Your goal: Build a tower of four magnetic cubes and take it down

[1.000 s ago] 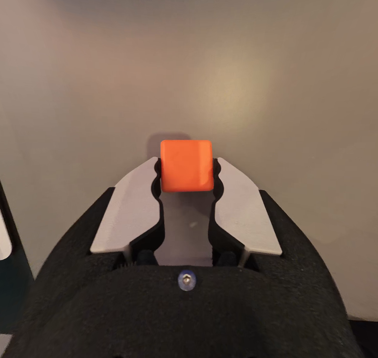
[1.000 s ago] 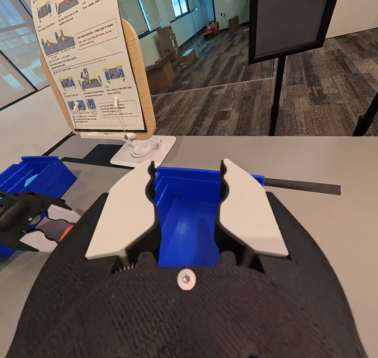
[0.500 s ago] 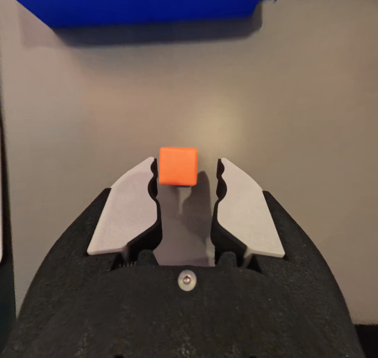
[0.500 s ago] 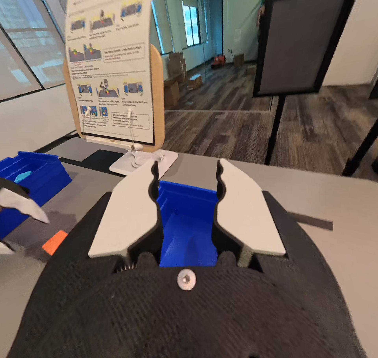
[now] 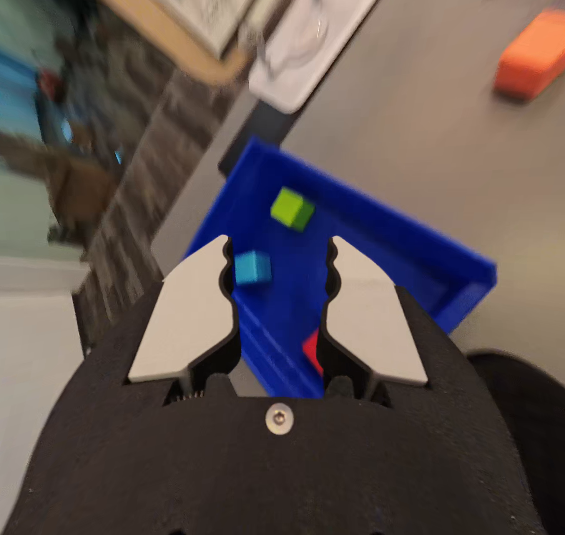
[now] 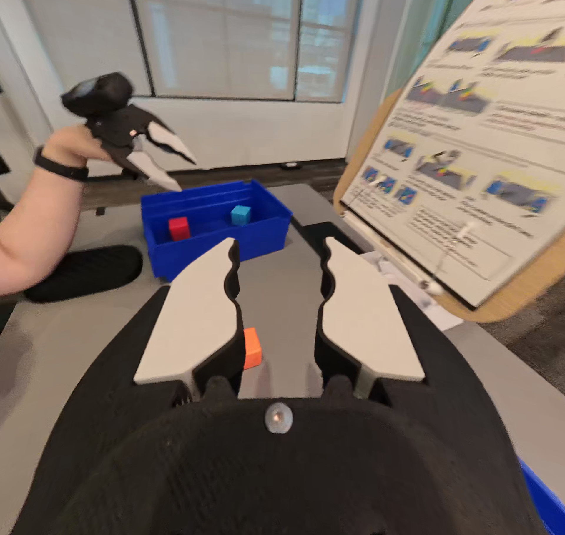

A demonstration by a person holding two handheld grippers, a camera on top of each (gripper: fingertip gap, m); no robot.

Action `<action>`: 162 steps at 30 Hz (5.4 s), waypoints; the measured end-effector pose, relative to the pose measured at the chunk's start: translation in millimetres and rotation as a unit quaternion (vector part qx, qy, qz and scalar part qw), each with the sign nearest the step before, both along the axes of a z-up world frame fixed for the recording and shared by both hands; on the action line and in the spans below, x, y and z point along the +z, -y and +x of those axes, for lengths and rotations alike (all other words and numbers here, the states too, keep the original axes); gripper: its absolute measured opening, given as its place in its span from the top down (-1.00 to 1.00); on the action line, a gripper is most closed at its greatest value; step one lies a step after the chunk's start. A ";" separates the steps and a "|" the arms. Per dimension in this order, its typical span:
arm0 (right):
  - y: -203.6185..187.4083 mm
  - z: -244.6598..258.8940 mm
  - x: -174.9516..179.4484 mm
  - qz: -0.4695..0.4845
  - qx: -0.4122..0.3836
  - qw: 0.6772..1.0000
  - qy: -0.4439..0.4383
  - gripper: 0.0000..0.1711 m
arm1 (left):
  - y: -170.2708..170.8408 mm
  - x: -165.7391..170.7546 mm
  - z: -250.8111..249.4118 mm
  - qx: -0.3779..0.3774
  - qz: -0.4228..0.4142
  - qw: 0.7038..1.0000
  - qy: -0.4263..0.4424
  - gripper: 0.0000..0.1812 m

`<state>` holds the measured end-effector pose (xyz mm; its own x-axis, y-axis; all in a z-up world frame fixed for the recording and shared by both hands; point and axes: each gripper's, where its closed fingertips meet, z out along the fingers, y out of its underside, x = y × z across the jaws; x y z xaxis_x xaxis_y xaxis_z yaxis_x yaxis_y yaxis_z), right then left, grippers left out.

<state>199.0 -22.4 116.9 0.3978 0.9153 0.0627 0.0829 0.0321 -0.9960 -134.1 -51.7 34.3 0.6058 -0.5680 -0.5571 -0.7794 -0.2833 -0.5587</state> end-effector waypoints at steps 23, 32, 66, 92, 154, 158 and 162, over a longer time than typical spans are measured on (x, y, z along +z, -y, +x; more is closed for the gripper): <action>-4.7 -31.0 -53.5 -0.034 0.008 0.993 0.115 0.26 | 53.4 -148.5 -92.5 0.389 -0.442 0.804 0.080 0.26; -3.4 -31.0 -56.1 -0.026 0.006 0.991 0.132 0.25 | 51.7 -168.9 -97.9 0.397 -0.463 0.791 0.042 0.41; -28.7 61.4 -24.5 -0.034 -0.073 0.995 0.051 0.26 | 15.1 -67.5 234.0 -0.312 -0.192 0.930 0.024 0.48; -33.6 84.9 -20.5 -0.052 -0.083 0.995 0.023 0.26 | -18.6 -79.1 264.9 -0.357 -0.196 0.911 0.067 0.38; -51.6 77.0 -67.9 -0.097 -0.117 0.982 0.114 0.24 | -120.9 -169.2 -35.7 0.292 -0.227 0.923 0.106 0.44; -52.3 80.1 -67.6 -0.097 -0.120 0.982 0.112 0.24 | -117.2 -122.5 -35.5 0.284 -0.177 0.932 0.137 0.44; -54.0 83.9 -68.4 -0.101 -0.124 0.981 0.108 0.24 | -107.0 -41.1 6.2 0.175 -0.066 0.968 0.167 0.44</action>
